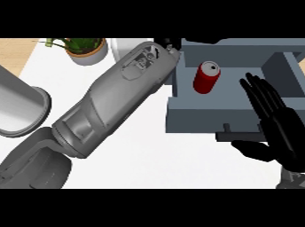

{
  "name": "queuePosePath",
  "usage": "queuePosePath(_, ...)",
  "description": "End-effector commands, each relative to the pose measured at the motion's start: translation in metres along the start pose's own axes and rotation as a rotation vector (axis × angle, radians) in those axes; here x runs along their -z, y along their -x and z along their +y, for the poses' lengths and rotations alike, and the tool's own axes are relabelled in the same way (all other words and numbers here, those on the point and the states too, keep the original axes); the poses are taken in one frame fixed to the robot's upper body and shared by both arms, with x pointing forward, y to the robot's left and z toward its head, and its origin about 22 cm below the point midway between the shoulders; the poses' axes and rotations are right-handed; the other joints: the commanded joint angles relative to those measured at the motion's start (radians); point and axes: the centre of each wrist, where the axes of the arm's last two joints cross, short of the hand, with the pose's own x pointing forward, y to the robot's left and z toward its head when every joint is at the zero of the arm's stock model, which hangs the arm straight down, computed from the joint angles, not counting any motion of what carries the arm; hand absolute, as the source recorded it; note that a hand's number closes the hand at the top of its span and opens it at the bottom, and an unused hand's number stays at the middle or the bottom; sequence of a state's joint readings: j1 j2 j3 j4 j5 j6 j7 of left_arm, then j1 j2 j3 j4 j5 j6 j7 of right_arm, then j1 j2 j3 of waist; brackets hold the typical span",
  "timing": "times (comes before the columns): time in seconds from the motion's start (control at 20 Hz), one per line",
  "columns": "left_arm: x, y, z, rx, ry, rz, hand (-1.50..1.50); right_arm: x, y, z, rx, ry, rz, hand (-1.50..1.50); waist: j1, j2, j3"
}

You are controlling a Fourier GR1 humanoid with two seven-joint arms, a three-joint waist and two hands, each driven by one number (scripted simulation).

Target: Pick up the can, place it into the drawer and close the drawer

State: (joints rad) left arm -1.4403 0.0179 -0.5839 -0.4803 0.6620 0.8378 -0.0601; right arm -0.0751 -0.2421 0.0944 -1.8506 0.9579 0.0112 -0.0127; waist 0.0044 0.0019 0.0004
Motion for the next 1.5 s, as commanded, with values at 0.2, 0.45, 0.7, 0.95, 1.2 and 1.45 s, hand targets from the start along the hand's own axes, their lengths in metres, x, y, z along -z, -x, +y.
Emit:
queuePosePath(0.2,0.013,-0.003,0.041,0.008,-0.017,0.006,-1.5,0.017,0.014,0.07,-0.012,0.041,0.076,-1.5,0.024,-0.004,0.0)
queuePosePath(0.45,0.022,-0.023,0.078,0.021,-0.014,0.01,-1.5,0.036,0.031,0.083,-0.065,0.028,0.106,-1.5,0.034,-0.005,0.0)
queuePosePath(0.7,0.011,-0.003,0.095,0.026,-0.005,0.004,-1.5,0.053,0.046,0.101,-0.125,0.022,0.108,-1.5,0.053,-0.001,0.0)
queuePosePath(0.95,0.01,-0.015,0.112,0.035,-0.006,0.038,-1.5,0.061,0.053,0.116,-0.199,0.048,0.11,-1.5,0.057,0.001,0.001)
queuePosePath(1.2,0.001,-0.002,0.121,0.034,-0.013,0.048,-1.5,0.09,0.06,0.116,-0.199,0.115,0.13,-1.5,0.062,0.008,0.001)
queuePosePath(1.45,-0.011,0.0,0.127,0.034,0.003,0.055,-1.5,0.121,0.053,0.115,-0.205,0.175,0.139,-1.5,0.078,0.011,0.002)
